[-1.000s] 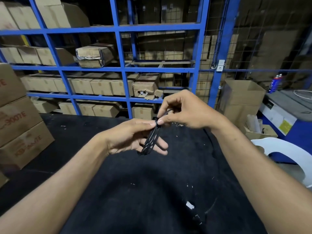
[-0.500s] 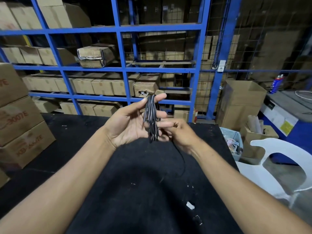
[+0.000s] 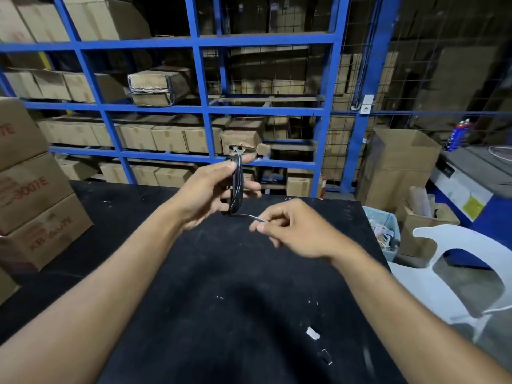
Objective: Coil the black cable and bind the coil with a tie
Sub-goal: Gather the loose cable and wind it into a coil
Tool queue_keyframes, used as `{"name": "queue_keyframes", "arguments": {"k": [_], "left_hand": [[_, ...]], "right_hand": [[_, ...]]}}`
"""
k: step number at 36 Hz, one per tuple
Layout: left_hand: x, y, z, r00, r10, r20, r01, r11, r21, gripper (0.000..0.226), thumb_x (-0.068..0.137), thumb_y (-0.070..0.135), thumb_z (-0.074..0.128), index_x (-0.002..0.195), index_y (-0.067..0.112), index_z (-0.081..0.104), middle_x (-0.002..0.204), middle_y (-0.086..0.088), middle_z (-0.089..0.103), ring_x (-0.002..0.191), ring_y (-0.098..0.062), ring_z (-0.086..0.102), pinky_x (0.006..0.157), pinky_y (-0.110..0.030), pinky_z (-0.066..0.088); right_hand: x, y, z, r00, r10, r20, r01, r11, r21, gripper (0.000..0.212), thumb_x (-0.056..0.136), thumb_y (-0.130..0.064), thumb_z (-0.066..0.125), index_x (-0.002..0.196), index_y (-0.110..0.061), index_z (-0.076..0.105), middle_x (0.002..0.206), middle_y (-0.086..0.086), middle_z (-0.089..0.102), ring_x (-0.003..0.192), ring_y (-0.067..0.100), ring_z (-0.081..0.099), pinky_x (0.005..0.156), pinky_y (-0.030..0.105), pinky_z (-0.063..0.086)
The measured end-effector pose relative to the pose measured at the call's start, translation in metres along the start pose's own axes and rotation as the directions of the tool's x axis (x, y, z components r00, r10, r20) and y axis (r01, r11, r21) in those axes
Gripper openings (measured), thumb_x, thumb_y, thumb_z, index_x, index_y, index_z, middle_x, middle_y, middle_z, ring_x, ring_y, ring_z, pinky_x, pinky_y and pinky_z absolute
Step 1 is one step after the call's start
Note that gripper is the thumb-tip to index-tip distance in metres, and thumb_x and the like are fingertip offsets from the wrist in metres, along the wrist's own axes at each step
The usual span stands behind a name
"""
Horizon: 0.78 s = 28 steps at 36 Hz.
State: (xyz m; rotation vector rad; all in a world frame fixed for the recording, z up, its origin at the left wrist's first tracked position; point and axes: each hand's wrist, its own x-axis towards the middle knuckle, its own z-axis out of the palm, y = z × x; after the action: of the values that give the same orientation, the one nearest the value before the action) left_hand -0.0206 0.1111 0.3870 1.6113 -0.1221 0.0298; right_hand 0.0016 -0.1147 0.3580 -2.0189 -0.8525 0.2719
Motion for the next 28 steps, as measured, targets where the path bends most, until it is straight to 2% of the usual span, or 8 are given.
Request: {"name": "queue_keyframes", "arguments": {"k": [2, 5, 8, 13, 17, 20, 24, 28], "left_hand": [[-0.002, -0.003, -0.001, 0.998, -0.049, 0.043, 0.046, 0.997, 0.064, 0.038, 0.113, 0.037, 0.038, 0.144, 0.036, 0.059, 0.122, -0.019, 0.077, 0.115, -0.033, 0.072, 0.101, -0.067, 0.046], [-0.006, -0.005, 0.002, 0.981, -0.141, 0.130, 0.131, 0.988, 0.081, 0.038, 0.113, 0.035, 0.040, 0.143, 0.031, 0.062, 0.121, -0.024, 0.076, 0.105, -0.037, 0.056, 0.080, -0.048, 0.037], [-0.010, -0.005, 0.008, 0.949, -0.202, 0.243, 0.178, 0.977, 0.115, 0.034, 0.112, 0.036, 0.043, 0.130, 0.025, 0.070, 0.119, -0.029, 0.075, 0.105, -0.036, 0.072, 0.073, -0.041, 0.038], [-0.015, -0.001, 0.015, 0.846, -0.277, 0.455, 0.261, 0.960, 0.099, 0.044, 0.110, 0.040, 0.044, 0.144, 0.017, 0.058, 0.118, -0.029, 0.075, 0.116, -0.049, 0.071, 0.066, -0.033, 0.048], [-0.019, 0.003, 0.014, 0.765, -0.251, 0.593, 0.308, 0.951, 0.007, 0.046, 0.111, 0.039, 0.040, 0.152, 0.023, 0.054, 0.112, -0.023, 0.077, 0.116, -0.051, 0.070, 0.078, -0.039, 0.056], [-0.022, 0.002, 0.012, 0.733, -0.179, 0.656, 0.350, 0.927, -0.139, 0.051, 0.108, 0.037, 0.049, 0.155, 0.018, 0.050, 0.112, -0.024, 0.077, 0.113, -0.049, 0.072, 0.091, -0.050, 0.061], [-0.021, -0.003, 0.012, 0.752, -0.041, 0.658, 0.342, 0.878, -0.336, 0.056, 0.107, 0.035, 0.052, 0.158, 0.014, 0.044, 0.115, -0.024, 0.077, 0.114, -0.047, 0.072, 0.109, -0.077, 0.036], [-0.014, -0.003, 0.015, 0.794, 0.054, 0.606, 0.298, 0.834, -0.465, 0.054, 0.109, 0.034, 0.043, 0.161, 0.019, 0.039, 0.126, -0.021, 0.075, 0.122, -0.044, 0.069, 0.112, -0.079, 0.027]], "right_hand": [[0.002, -0.011, -0.016, 0.999, -0.050, -0.003, 0.049, 0.984, -0.170, 0.014, 0.099, -0.028, 0.073, 0.091, -0.020, 0.082, 0.062, -0.004, 0.067, 0.054, 0.002, 0.056, 0.059, 0.013, 0.042], [0.004, -0.025, -0.038, 0.993, -0.116, 0.003, 0.109, 0.930, -0.352, 0.008, 0.094, -0.029, 0.079, 0.087, -0.027, 0.082, 0.071, -0.016, 0.072, 0.066, -0.007, 0.061, 0.067, 0.012, 0.040], [0.008, -0.037, -0.056, 0.985, -0.171, 0.022, 0.166, 0.906, -0.389, 0.005, 0.090, -0.027, 0.084, 0.086, -0.027, 0.082, 0.073, -0.026, 0.073, 0.071, -0.013, 0.063, 0.066, 0.008, 0.042], [0.019, -0.042, -0.074, 0.958, -0.286, 0.040, 0.280, 0.886, -0.369, 0.005, 0.088, -0.024, 0.086, 0.089, -0.020, 0.083, 0.083, -0.003, 0.082, 0.082, 0.015, 0.077, 0.082, 0.041, 0.062], [0.028, -0.026, -0.084, 0.941, -0.336, 0.040, 0.338, 0.933, -0.123, 0.009, 0.090, -0.017, 0.084, 0.097, -0.012, 0.085, 0.080, -0.009, 0.079, 0.065, 0.001, 0.068, 0.060, 0.018, 0.051], [0.034, -0.009, -0.082, 0.939, -0.342, -0.027, 0.343, 0.939, 0.026, 0.012, 0.093, -0.015, 0.080, 0.104, -0.013, 0.085, 0.082, -0.004, 0.081, 0.062, 0.001, 0.063, 0.056, 0.018, 0.048], [0.037, 0.021, -0.059, 0.958, -0.263, -0.115, 0.281, 0.939, 0.197, 0.017, 0.098, -0.010, 0.073, 0.112, -0.007, 0.082, 0.099, 0.022, 0.081, 0.073, 0.013, 0.066, 0.059, 0.026, 0.050], [0.033, 0.045, -0.017, 0.982, -0.092, -0.168, 0.153, 0.903, 0.401, 0.015, 0.099, -0.015, 0.070, 0.108, -0.017, 0.082, 0.088, 0.032, 0.074, 0.064, 0.011, 0.059, 0.054, 0.022, 0.044]]}}
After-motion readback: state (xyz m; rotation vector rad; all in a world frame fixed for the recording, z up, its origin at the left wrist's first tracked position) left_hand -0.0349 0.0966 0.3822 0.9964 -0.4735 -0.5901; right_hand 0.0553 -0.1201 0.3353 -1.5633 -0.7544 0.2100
